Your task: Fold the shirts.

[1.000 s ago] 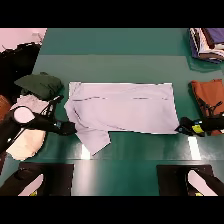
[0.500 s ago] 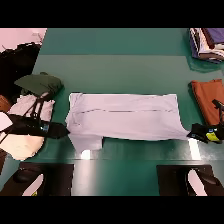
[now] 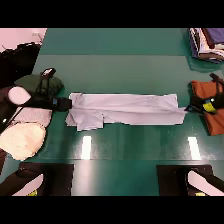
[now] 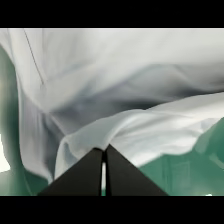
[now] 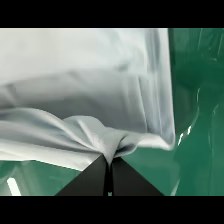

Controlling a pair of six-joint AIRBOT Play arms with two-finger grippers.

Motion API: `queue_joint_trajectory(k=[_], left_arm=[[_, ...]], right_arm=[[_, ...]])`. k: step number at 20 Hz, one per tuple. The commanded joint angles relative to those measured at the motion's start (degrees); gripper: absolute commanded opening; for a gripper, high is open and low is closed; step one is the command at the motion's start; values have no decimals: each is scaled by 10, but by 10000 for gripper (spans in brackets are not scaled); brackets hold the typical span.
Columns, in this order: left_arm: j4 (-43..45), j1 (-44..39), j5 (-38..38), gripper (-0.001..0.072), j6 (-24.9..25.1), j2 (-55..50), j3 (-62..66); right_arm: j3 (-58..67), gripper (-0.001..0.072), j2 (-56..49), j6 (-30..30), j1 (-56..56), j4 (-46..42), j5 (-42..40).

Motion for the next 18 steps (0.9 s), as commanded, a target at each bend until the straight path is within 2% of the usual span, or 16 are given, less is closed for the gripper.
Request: queue_joint_trajectory(k=[1,5,8,9,10,11,12,13,16,17,18], left_arm=[[3,0,78,20,26,-101,44],[2,0,118,20,25,-177,103],[2,0,139,21,25,-189,125],[3,0,141,32,25,-189,130],[3,0,139,245,25,-189,138],[3,0,133,449,24,-189,147],[3,0,119,467,25,-189,159],[3,0,99,467,25,-189,174],[-7,0,24,464,25,-187,209],[-14,-1,10,325,25,-187,212],[-24,-2,1,100,26,-187,212]], right_arm=[[90,11,-123,-2,42,5,-23],[173,11,-213,-1,51,5,-20],[218,23,-250,-2,51,7,-12],[230,87,-258,-2,48,16,-11],[239,193,-263,-2,44,28,-11],[245,246,-265,-3,36,39,-11],[245,277,-263,-18,31,51,-7],[245,359,-259,-27,21,50,6],[213,368,-234,-74,-22,50,46],[191,396,-223,-87,-40,50,48],[165,505,-214,-99,-60,52,49]])
